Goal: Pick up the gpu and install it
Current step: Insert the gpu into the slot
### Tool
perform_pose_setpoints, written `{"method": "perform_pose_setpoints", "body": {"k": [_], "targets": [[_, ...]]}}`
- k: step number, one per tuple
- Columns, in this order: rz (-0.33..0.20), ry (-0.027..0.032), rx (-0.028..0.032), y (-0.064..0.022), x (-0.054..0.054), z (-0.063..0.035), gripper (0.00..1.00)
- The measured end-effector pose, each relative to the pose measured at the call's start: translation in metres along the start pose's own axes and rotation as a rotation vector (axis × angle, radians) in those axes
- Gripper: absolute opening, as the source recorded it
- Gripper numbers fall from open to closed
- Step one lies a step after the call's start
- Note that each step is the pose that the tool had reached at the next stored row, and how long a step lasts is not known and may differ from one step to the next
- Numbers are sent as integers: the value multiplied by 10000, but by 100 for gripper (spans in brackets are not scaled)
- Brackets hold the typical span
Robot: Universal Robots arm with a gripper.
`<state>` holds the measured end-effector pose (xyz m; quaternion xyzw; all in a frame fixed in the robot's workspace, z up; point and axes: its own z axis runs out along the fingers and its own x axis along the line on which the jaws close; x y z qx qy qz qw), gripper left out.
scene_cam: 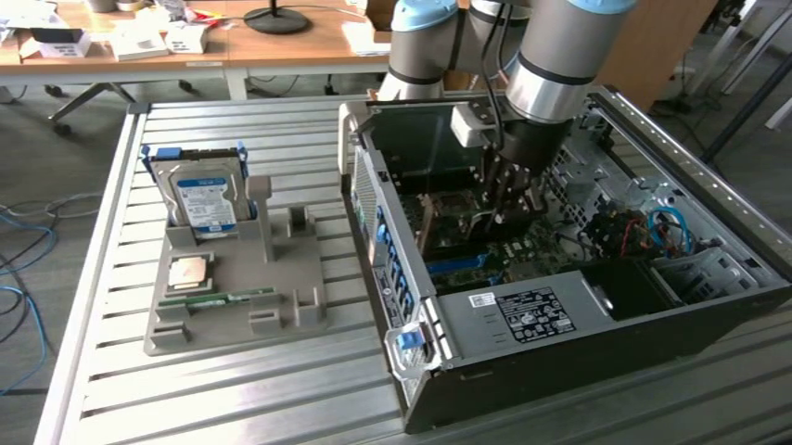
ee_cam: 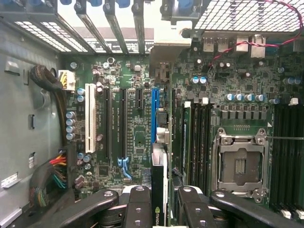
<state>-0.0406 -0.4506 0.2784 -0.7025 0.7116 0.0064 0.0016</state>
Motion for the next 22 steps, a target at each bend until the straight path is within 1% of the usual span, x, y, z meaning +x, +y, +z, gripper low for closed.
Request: {"method": "perform_pose_setpoints", "body": {"k": [4,10,12,13,14,15,18,22], "targets": [[-1,3,0,3,1,40,26],[-1,2,12,50,2,46,26],[-4,2,12,52,17,46,26],[-1,1,13,52,51,46,26],[0,0,13,66,60,47,26],[-1,1,14,101,62,47,26],[-3,2,13,101,86,47,26],[0,1,15,114,92,47,26]]}}
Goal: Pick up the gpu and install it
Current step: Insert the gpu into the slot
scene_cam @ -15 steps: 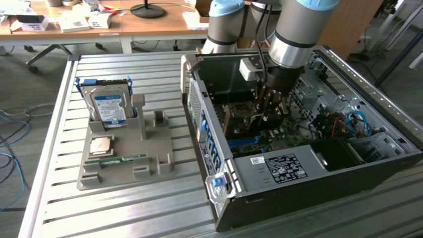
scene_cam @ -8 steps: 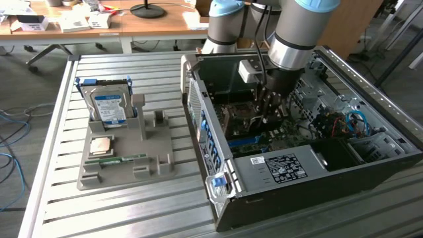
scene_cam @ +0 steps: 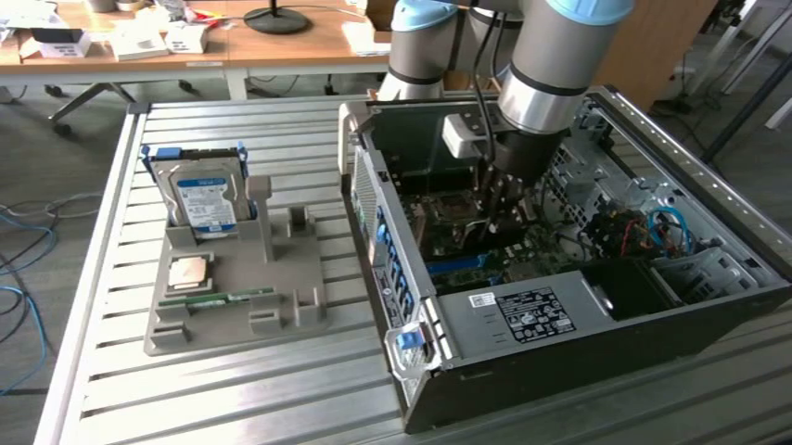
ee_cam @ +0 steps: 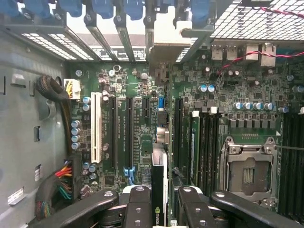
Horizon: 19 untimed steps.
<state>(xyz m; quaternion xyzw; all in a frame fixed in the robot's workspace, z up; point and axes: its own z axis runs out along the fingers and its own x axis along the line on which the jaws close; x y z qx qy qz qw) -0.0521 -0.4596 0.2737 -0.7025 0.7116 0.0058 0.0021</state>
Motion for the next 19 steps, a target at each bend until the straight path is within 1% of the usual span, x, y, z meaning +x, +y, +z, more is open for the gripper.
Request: {"method": "perform_pose_setpoints", "body": {"k": [5,15,19], "targets": [[0,0,-1,27,1,0,26],[0,3,-1,34,2,29,26],[0,-1,0,59,1,33,26]]}}
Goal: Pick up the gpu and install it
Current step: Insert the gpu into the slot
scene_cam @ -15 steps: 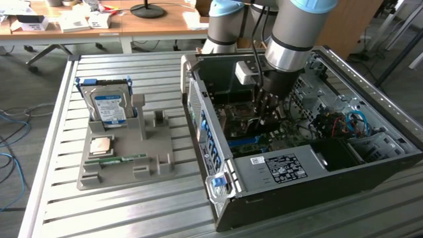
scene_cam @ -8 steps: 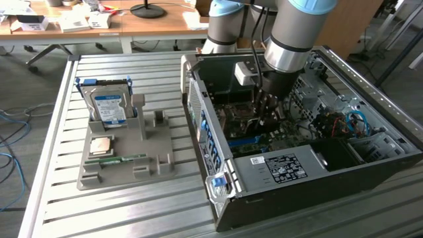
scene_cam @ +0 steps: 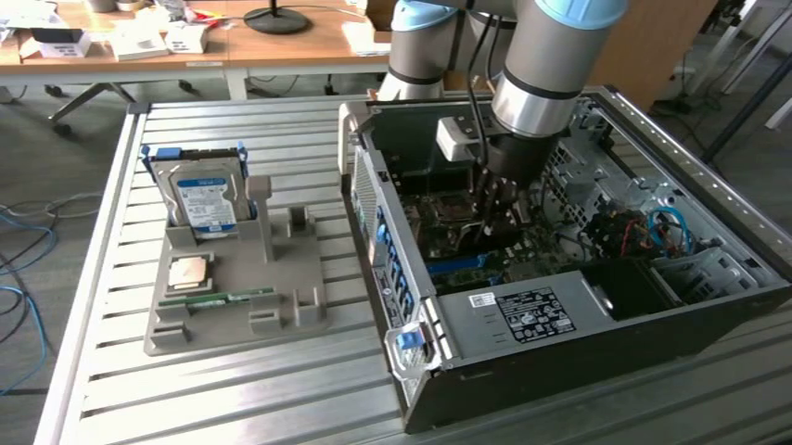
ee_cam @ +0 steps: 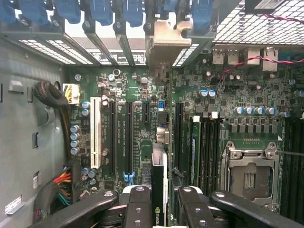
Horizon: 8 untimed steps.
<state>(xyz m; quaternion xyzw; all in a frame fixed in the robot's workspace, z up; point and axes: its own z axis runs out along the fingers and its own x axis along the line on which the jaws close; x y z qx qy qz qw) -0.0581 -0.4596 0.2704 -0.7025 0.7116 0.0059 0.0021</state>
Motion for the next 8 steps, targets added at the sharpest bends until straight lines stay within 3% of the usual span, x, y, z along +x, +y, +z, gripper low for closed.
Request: {"method": "perform_pose_setpoints", "body": {"k": [8], "targets": [[-1,1,-1,38,1,2,26]]}}
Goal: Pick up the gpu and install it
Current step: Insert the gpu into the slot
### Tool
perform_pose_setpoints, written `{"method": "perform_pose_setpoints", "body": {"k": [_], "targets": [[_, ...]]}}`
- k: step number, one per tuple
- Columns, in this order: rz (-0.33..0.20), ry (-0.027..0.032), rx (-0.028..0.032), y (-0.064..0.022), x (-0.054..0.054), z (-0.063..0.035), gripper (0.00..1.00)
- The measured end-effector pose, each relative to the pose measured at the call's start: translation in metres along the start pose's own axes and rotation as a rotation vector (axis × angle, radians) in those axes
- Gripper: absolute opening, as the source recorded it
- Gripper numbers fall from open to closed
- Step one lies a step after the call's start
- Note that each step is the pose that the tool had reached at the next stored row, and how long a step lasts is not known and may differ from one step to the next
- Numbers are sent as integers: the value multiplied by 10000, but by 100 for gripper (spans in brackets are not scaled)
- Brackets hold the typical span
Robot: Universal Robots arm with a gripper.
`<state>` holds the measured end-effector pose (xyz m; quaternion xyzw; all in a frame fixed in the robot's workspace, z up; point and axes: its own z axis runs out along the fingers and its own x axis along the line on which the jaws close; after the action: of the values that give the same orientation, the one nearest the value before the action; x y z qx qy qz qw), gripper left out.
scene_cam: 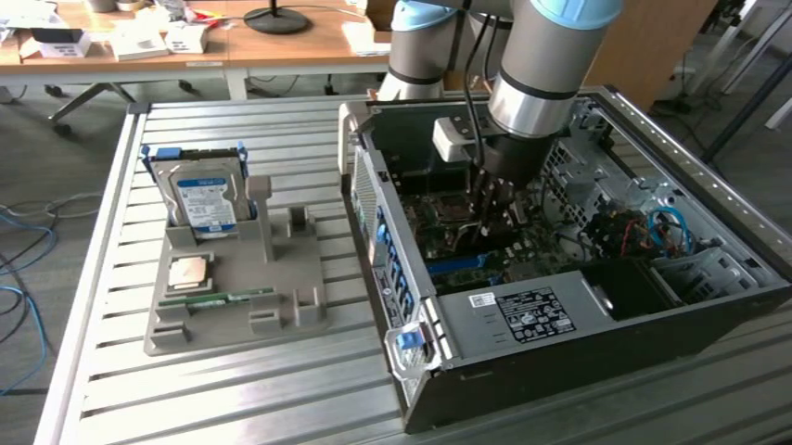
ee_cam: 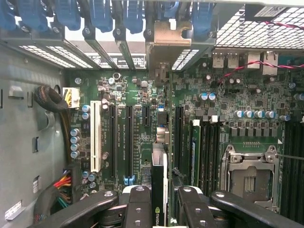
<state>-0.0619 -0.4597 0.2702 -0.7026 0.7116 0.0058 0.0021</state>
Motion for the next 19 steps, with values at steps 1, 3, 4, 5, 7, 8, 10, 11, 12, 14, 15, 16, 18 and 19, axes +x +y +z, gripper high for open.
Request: {"method": "perform_pose_setpoints", "body": {"k": [1,3,4,5,7,8,10,11,12,14,15,16,18,19], "targets": [[-2,1,0,0,0,0,26],[0,0,0,1,0,0,26],[1,0,0,2,0,0,26],[2,0,0,6,-1,0,26],[1,0,0,12,-1,0,26],[0,0,0,12,-1,0,26],[0,1,0,12,-1,0,26],[0,0,0,13,-1,0,26],[0,0,0,13,-1,0,26],[2,1,0,18,-1,0,26],[2,1,0,21,-2,0,26],[1,1,0,24,-2,0,26],[-1,0,0,28,-2,0,26],[0,-1,1,32,-2,1,26]]}}
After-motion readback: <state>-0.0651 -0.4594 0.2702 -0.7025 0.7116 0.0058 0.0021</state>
